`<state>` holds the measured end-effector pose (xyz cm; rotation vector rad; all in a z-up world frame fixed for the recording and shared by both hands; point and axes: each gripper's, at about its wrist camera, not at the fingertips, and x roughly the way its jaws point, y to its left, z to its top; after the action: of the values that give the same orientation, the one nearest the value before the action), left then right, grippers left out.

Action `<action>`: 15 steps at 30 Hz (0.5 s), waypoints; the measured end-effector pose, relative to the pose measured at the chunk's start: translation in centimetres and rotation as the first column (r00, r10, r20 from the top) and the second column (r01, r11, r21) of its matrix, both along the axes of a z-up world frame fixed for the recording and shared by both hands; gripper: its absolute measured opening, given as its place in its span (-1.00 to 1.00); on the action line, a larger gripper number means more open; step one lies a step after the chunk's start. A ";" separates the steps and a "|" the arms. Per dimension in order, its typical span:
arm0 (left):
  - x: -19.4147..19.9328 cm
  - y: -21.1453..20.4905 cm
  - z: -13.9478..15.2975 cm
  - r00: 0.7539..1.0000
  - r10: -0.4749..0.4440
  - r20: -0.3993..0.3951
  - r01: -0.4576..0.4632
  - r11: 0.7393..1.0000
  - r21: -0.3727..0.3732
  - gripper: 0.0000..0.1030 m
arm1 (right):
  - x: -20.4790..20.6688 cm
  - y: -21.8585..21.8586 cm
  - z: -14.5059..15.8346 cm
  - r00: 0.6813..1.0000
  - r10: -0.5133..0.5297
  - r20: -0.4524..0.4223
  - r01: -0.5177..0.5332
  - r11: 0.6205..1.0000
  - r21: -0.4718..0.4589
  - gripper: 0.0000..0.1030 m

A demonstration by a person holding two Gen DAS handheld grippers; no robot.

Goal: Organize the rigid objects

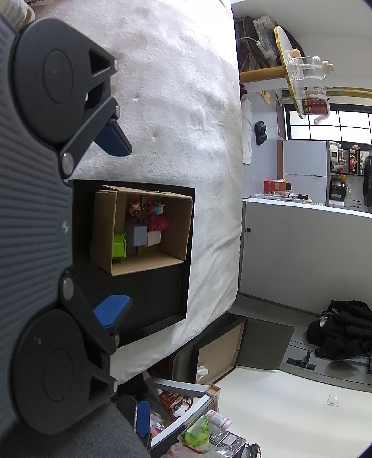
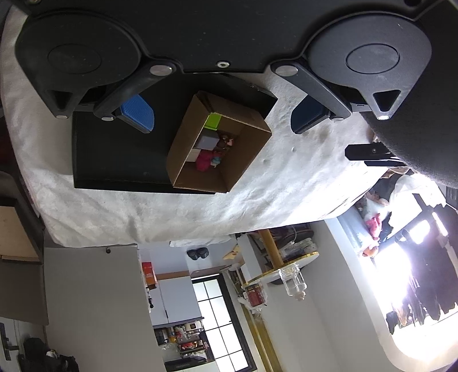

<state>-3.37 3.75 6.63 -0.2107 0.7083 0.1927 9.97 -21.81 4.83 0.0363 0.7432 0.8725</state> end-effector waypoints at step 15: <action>-0.7 0.0 0.6 1.000 0.012 0.002 -0.012 0.999 -0.030 0.99 | -0.1 -0.7 1.1 1.000 -0.007 -0.015 0.007 1.000 0.023 1.00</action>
<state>-4.11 3.77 7.21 -0.2440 0.7083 0.1937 9.83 -22.55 5.90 0.0661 0.7463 0.8747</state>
